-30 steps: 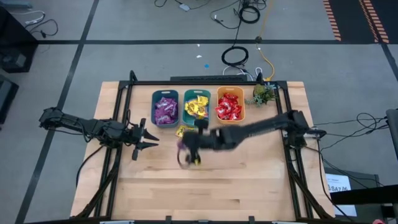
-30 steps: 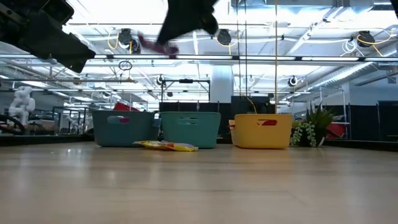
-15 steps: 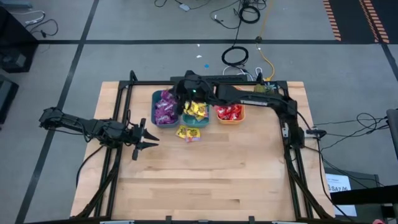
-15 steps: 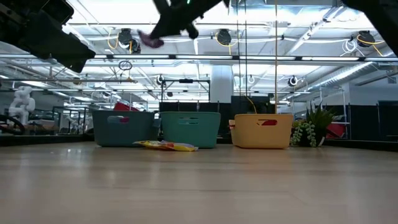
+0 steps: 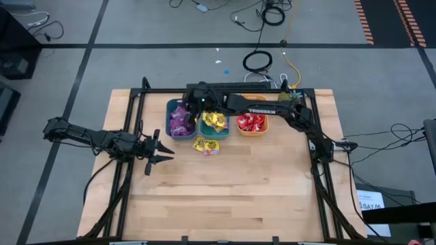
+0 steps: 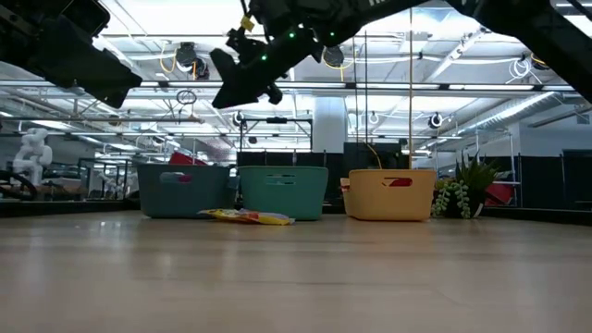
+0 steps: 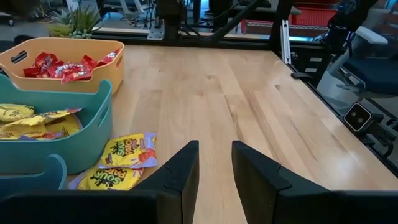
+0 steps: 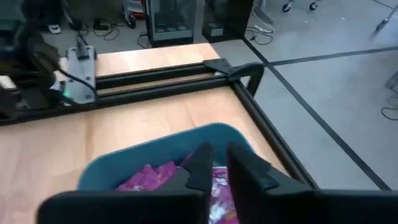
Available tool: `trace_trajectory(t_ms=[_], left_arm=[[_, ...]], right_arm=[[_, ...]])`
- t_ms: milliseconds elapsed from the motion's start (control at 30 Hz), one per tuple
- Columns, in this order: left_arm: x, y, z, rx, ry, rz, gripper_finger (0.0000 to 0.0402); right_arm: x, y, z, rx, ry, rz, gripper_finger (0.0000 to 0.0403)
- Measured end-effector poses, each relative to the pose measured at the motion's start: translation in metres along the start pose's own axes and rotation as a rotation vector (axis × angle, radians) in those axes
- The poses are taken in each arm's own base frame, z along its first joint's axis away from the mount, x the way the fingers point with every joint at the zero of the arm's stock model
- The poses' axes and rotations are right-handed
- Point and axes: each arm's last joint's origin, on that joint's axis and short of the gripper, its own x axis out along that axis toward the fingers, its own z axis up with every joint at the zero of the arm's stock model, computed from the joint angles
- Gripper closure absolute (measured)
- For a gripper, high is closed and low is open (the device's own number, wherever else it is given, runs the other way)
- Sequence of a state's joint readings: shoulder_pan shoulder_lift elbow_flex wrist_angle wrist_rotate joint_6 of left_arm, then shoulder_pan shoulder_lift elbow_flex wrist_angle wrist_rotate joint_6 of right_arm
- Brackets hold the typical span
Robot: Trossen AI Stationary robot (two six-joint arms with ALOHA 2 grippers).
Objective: Sort candy
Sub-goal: Put the violet candy into the blue bin, then put the yellow candy into the green bin
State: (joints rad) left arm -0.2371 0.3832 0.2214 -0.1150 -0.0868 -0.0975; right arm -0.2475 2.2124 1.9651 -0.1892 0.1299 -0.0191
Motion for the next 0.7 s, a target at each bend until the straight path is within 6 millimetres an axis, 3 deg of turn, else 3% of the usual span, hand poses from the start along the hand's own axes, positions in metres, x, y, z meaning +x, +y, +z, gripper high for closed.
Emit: trace_trajectory(t_ms=[433,700], left_arm=[[0.000,0.000,0.000,0.000,0.000,0.000,0.0297],[0.000,0.000,0.000,0.000,0.000,0.000,0.0297]], right_arm=[[-0.016,-0.010,0.013,-0.017,0.000,-0.008,0.0253],[-0.059,-0.016,0.026,-0.015,0.133,-0.057,0.0227]])
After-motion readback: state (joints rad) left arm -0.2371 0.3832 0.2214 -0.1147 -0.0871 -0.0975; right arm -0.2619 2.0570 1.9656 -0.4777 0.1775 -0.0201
